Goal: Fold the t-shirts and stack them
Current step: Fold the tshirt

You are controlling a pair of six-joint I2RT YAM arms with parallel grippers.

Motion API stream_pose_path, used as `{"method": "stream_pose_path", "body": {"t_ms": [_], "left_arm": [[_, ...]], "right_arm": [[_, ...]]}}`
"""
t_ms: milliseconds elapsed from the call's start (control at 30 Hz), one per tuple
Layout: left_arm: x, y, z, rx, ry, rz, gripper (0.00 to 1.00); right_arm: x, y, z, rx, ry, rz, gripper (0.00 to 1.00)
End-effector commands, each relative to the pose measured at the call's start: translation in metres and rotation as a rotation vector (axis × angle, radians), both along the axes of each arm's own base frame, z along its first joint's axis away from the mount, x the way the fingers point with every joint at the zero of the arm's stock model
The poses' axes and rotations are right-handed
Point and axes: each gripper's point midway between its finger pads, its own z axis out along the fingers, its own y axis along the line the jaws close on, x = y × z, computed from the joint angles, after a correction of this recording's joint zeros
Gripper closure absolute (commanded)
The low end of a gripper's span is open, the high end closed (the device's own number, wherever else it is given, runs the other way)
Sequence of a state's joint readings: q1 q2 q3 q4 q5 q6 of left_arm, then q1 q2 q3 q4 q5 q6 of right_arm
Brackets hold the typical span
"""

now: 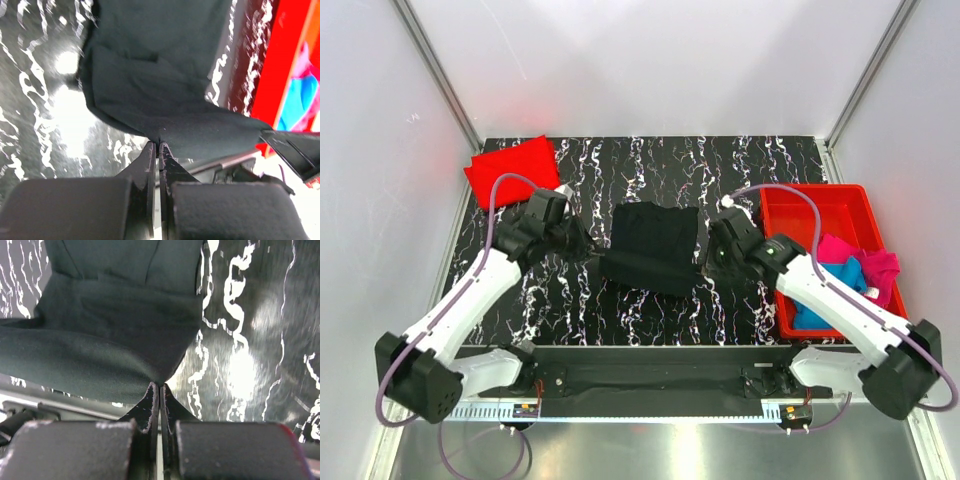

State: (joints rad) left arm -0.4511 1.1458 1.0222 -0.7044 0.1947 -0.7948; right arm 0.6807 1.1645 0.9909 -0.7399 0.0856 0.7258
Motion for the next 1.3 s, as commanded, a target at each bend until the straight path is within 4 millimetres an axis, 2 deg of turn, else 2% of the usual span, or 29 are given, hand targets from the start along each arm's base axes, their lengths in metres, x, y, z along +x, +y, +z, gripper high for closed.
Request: {"method": "stream_pose_path", "body": {"t_ms": [0,67,133,167,233,367,467,633,733,767,867,933,1033,1067,1133,1167,1200,1267], "left_arm": [[0.033,0.0,0.018,-0.007,-0.097,-0.01,1.0],[0.047,-0.003,0.019,-0.004,-0.097,-0.025,1.0],[0.066,-0.004,0.016,-0.001,-0.113,-0.036,1.0],[0.078,-0.004,0.027,-0.011,-0.145,-0.032,1.0],[0.092,-0.007,0.026,-0.008,-0.162,-0.049,1.0],[0.124,-0.016,0.049,-0.048,-0.25,-0.069,1.0],[0.144,-0.019,0.049,-0.074,-0.271,-0.066,1.0],[0.17,-0.037,0.051,-0.15,-0.318,-0.138,1.0],[0.185,-0.041,0.053,-0.175,-0.359,-0.146,1.0],[0.192,-0.042,0.06,-0.192,-0.396,-0.15,1.0],[0.201,-0.047,0.064,-0.219,-0.429,-0.166,1.0],[0.203,-0.045,0.061,-0.21,-0.42,-0.148,1.0],[0.195,-0.04,0.051,-0.197,-0.378,-0.117,1.0],[0.189,-0.037,0.041,-0.191,-0.348,-0.107,1.0],[0.175,-0.032,0.044,-0.19,-0.338,-0.09,1.0],[0.164,-0.029,0.032,-0.188,-0.306,-0.086,1.0],[0.154,-0.026,0.046,-0.199,-0.328,-0.077,1.0],[0.135,-0.018,0.043,-0.179,-0.299,-0.062,1.0]], "right_arm": [[0.038,0.0,0.016,-0.053,-0.097,-0.019,1.0],[0.054,0.0,0.021,-0.049,-0.122,-0.026,1.0],[0.065,0.004,0.017,-0.045,-0.117,-0.014,1.0],[0.074,0.002,0.022,-0.04,-0.128,-0.028,1.0],[0.085,0.002,0.021,-0.044,-0.13,-0.025,1.0],[0.109,-0.001,0.021,-0.04,-0.138,-0.031,1.0],[0.125,-0.003,0.027,-0.036,-0.156,-0.032,1.0],[0.15,-0.009,0.024,-0.044,-0.171,-0.058,1.0],[0.162,-0.01,0.023,-0.042,-0.183,-0.069,1.0],[0.167,-0.011,0.021,-0.043,-0.182,-0.076,1.0],[0.174,-0.01,0.023,-0.038,-0.196,-0.072,1.0],[0.173,-0.005,0.025,-0.02,-0.19,-0.052,1.0],[0.164,-0.003,0.024,-0.006,-0.159,-0.039,1.0],[0.158,0.0,0.03,0.02,-0.163,-0.025,1.0],[0.146,0.001,0.031,0.046,-0.144,-0.012,1.0],[0.135,-0.002,0.032,0.055,-0.139,-0.007,1.0],[0.127,-0.001,0.032,0.072,-0.123,0.006,1.0],[0.106,-0.005,0.03,0.081,-0.102,0.017,1.0]]}}
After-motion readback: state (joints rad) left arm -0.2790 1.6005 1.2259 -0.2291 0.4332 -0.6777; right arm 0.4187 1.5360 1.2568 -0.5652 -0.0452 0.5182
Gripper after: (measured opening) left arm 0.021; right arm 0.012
